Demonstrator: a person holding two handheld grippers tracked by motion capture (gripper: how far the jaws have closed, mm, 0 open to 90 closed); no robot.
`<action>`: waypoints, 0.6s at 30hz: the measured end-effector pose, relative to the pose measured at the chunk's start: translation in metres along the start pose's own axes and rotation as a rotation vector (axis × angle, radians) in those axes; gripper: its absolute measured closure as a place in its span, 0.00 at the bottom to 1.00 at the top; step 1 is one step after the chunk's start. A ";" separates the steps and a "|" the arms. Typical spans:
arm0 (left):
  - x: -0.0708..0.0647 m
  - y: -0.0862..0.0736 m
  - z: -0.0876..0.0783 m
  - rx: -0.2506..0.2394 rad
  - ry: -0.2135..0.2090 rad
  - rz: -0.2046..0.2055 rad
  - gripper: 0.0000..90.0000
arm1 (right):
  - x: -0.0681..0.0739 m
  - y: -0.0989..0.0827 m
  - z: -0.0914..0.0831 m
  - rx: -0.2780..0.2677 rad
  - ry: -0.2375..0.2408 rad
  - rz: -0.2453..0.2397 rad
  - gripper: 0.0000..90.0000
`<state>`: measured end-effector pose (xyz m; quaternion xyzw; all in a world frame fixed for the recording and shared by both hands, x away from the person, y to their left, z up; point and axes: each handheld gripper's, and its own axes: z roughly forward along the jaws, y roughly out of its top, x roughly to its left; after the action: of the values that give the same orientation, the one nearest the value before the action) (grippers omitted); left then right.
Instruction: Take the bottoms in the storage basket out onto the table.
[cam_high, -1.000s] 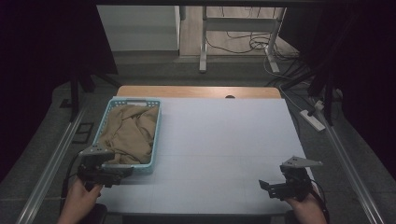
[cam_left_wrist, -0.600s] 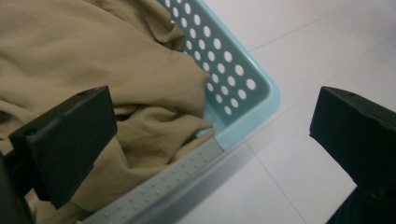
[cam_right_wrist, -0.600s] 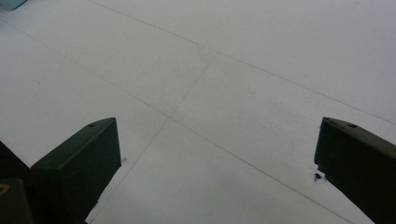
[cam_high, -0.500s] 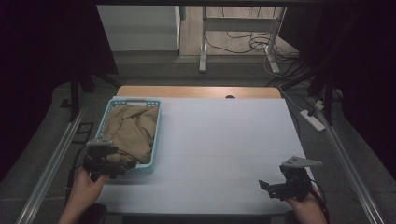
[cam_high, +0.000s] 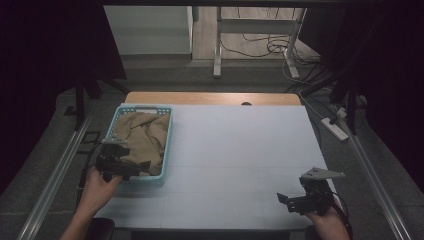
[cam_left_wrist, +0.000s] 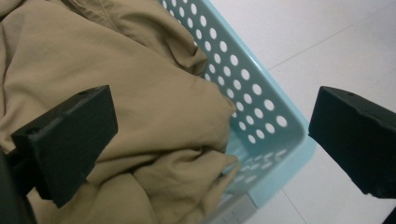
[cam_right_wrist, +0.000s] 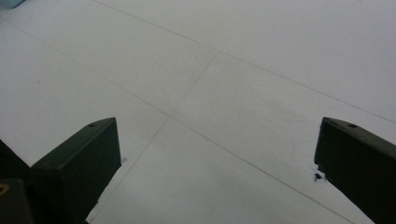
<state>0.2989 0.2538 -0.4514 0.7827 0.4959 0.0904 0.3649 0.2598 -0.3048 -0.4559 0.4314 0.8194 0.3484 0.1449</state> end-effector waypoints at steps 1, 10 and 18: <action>0.001 0.002 0.001 0.001 0.000 -0.006 0.01 | 0.000 0.000 0.000 -0.001 0.000 -0.001 0.01; 0.012 0.018 0.006 0.003 -0.001 -0.015 0.01 | 0.000 0.000 0.000 0.006 0.003 0.001 0.01; 0.023 0.028 0.018 0.026 0.015 -0.028 0.01 | 0.000 0.000 0.000 0.006 0.007 0.004 0.01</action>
<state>0.3393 0.2577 -0.4510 0.7798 0.5107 0.0844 0.3522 0.2604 -0.3049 -0.4562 0.4324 0.8200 0.3480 0.1399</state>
